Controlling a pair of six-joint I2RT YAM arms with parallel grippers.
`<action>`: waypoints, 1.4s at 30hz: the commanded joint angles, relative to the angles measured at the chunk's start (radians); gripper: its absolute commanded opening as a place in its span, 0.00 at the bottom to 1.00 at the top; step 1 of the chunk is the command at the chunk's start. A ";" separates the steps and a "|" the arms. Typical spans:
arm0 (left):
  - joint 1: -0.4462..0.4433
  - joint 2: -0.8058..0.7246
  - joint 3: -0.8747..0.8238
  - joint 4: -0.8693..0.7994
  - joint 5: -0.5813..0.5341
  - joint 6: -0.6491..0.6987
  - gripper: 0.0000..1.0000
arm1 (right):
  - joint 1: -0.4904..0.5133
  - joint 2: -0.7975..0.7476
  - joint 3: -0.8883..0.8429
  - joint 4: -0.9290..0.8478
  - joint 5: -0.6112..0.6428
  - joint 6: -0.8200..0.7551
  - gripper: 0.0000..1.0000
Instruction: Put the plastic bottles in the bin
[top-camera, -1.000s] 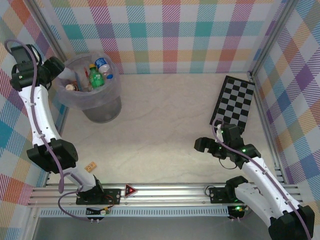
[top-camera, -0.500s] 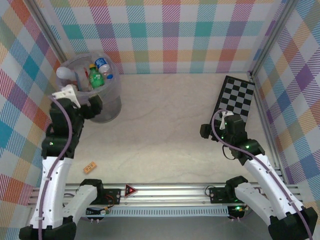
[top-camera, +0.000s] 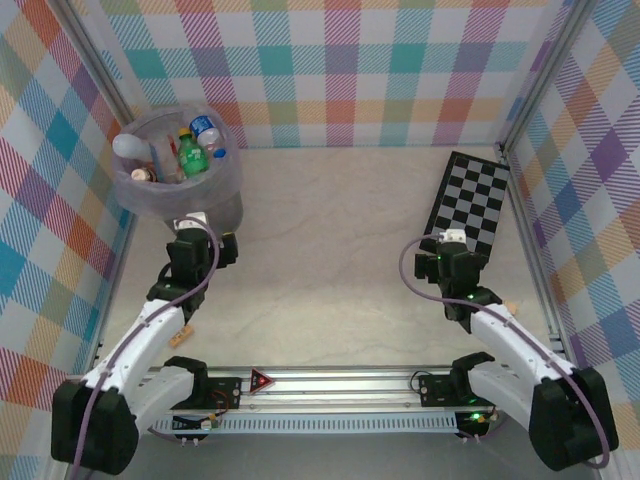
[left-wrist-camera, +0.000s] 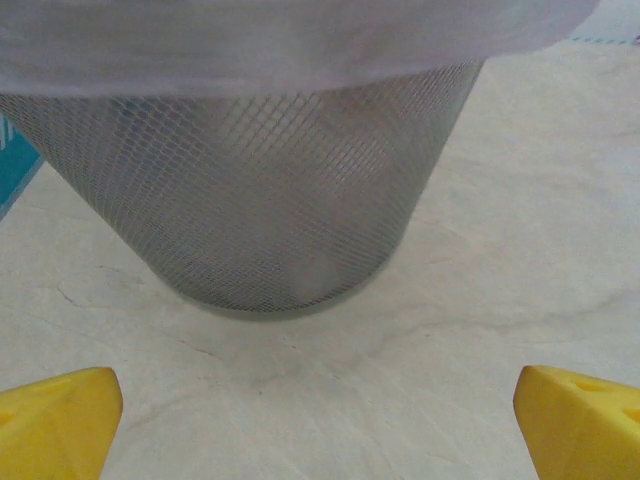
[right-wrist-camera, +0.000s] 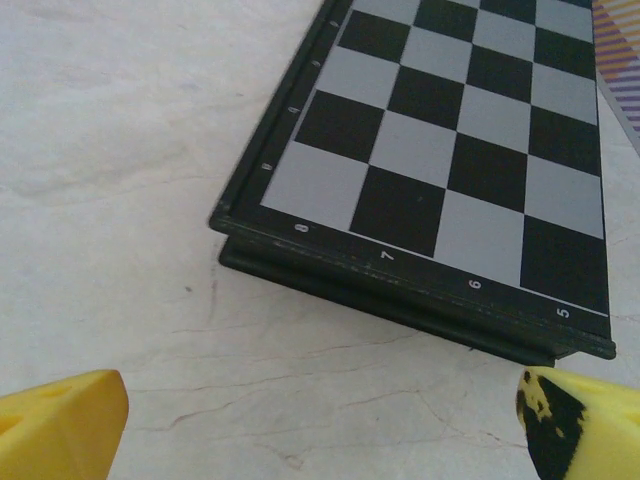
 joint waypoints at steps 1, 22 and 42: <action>-0.007 0.061 -0.051 0.251 -0.055 0.067 1.00 | -0.020 0.061 -0.026 0.192 0.024 -0.034 0.99; 0.104 0.564 -0.103 0.808 0.054 0.052 1.00 | -0.121 0.382 0.001 0.668 -0.192 -0.166 0.99; 0.106 0.600 -0.144 0.907 0.092 0.062 1.00 | -0.252 0.553 0.003 0.840 -0.412 -0.076 0.99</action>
